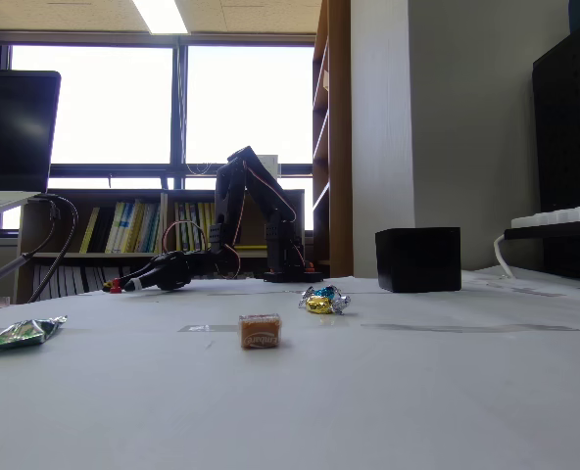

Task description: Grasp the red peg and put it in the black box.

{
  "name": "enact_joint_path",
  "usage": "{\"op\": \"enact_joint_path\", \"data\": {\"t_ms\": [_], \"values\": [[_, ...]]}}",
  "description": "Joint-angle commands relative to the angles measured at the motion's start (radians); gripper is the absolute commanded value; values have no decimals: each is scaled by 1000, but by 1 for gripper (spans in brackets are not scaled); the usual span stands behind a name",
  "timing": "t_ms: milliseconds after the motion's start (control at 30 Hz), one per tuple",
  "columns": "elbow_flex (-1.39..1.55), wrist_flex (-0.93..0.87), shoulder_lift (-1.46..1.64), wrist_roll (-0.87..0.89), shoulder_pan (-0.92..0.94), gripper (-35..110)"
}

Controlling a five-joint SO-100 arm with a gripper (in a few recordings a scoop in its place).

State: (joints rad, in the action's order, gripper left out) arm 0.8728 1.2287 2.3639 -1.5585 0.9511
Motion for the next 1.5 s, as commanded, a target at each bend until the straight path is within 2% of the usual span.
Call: {"op": "enact_joint_path", "data": {"t_ms": [0, 433, 600, 1300, 1467], "values": [[-15, 23, -11, -5, -23, 41], [-15, 25, -9, -3, -29, 41], [-28, -61, -64, -61, -20, 41], [-29, -57, -64, -69, -21, 40], [-31, -55, -64, -72, -21, 34]]}}
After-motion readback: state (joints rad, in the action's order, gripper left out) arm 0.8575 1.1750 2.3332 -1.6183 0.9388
